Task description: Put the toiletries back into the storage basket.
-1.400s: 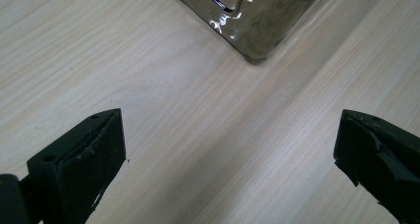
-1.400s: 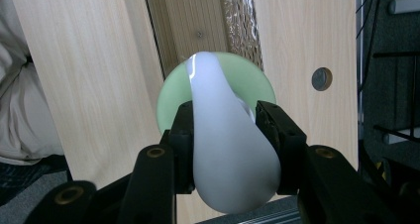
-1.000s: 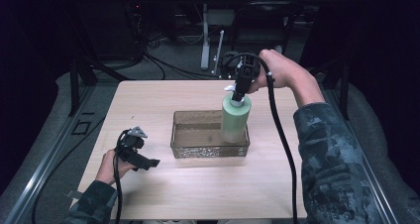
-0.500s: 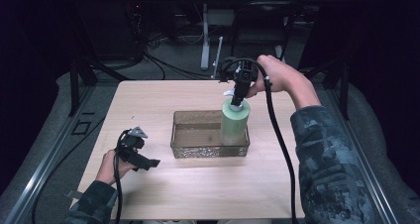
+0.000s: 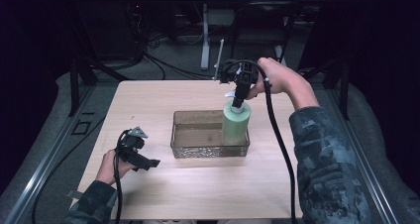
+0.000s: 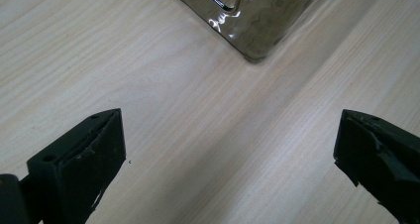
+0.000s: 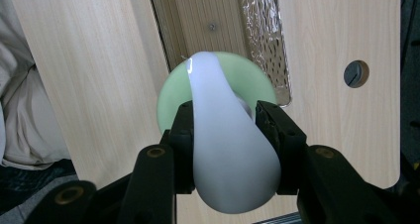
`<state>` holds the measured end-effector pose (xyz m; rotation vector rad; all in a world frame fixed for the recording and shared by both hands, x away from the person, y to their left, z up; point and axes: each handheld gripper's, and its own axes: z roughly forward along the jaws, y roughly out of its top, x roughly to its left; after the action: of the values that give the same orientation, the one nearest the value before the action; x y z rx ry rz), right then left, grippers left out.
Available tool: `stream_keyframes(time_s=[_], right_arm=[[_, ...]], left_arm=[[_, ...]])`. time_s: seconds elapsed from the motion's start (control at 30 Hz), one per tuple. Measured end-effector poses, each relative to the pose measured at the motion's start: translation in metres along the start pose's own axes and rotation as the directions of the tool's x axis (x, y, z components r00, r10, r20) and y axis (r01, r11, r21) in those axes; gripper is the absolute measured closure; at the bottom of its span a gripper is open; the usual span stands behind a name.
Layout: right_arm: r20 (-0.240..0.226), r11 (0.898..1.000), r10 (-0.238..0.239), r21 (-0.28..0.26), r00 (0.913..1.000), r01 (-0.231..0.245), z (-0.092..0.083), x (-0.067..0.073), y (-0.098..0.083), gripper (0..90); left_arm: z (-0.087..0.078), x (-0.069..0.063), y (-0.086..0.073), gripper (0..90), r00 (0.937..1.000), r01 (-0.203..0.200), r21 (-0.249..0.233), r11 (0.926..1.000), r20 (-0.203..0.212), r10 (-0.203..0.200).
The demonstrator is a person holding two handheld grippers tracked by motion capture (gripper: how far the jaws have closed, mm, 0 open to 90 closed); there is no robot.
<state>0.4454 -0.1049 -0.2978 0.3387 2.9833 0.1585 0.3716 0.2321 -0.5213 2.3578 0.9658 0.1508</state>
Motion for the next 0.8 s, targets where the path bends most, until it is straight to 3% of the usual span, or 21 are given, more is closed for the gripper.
stream_keyframes(time_s=[0.8], right_arm=[[-0.024, 0.999, 0.032, 0.034, 0.9992, -0.031, 0.016, -0.005, -0.004, 63.0]], left_arm=[[0.000, 0.000, 0.000, 0.0, 1.0000, 0.000, 0.000, 1.0000, -0.002, 0.000]])
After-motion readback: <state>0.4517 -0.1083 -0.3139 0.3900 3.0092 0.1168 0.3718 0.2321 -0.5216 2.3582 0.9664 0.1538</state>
